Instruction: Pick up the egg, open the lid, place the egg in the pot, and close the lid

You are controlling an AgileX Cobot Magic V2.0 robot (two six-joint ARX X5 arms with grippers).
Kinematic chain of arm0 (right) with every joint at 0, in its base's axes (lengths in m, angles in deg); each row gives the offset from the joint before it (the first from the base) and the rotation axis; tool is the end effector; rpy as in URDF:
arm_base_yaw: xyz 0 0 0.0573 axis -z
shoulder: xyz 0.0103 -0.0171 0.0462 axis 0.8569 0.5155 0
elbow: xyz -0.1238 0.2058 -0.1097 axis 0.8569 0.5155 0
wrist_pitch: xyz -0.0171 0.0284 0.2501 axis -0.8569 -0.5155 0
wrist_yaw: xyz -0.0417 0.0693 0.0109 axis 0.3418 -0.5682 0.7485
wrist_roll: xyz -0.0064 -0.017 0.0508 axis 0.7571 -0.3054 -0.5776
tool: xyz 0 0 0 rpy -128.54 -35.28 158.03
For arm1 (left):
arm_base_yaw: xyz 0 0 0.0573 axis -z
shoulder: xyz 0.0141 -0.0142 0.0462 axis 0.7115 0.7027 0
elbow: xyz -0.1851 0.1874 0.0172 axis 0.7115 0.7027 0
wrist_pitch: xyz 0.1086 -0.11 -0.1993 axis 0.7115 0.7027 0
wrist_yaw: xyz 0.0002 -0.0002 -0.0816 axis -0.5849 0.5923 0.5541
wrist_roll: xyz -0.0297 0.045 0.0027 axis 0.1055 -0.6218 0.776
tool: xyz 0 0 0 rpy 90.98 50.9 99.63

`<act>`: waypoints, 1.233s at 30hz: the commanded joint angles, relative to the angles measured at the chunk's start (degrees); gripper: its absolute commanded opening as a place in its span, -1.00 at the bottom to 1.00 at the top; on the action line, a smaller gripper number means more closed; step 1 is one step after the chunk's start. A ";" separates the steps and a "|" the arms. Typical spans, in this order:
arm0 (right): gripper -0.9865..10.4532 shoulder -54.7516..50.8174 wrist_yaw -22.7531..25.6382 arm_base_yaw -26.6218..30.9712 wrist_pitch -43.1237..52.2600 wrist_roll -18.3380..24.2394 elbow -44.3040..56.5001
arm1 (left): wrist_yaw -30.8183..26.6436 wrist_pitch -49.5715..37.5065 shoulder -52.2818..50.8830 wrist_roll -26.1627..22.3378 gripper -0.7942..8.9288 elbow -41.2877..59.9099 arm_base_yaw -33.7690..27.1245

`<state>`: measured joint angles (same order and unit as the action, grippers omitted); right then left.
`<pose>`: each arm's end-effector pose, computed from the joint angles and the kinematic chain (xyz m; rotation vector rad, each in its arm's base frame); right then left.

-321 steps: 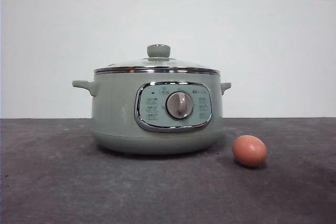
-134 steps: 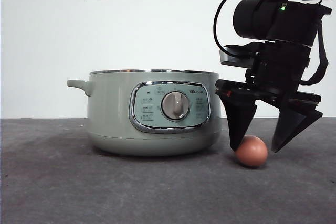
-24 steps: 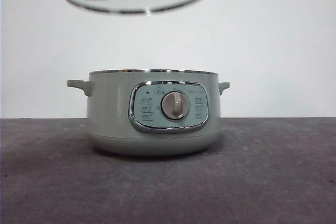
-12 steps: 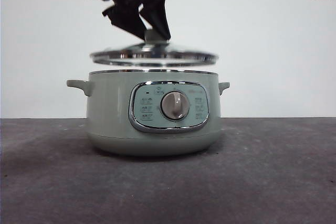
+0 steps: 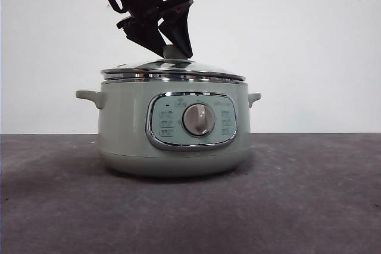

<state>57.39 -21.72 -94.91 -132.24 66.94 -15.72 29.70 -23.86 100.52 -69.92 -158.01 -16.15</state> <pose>0.0171 0.0075 0.3996 -0.0986 0.6109 0.4342 0.3536 -0.2026 0.3176 0.2866 0.6870 -0.6879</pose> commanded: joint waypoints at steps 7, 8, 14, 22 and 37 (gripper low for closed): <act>-0.11 -0.20 0.72 -0.02 -1.27 -0.55 0.35 | 0.68 -0.59 0.07 -0.66 -0.85 -0.31 0.13; -0.11 -0.20 0.74 -0.02 -1.27 -0.55 0.35 | 0.70 -0.20 0.20 -0.63 -0.85 -0.31 0.15; -0.11 -0.20 1.33 -0.02 -1.29 -0.50 0.35 | 0.90 0.00 0.83 -0.55 -0.85 -0.31 0.57; -0.11 -0.20 1.33 -0.02 -1.27 -0.52 0.35 | 2.16 0.15 3.82 0.24 -0.85 -0.28 1.18; -0.11 -0.20 1.33 -0.02 -1.29 0.17 0.35 | 3.48 2.36 4.44 1.73 -0.85 -0.28 1.79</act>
<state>57.37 -20.45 -94.91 -132.24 67.03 -15.72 31.41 -22.63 103.03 -68.35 -159.34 -15.23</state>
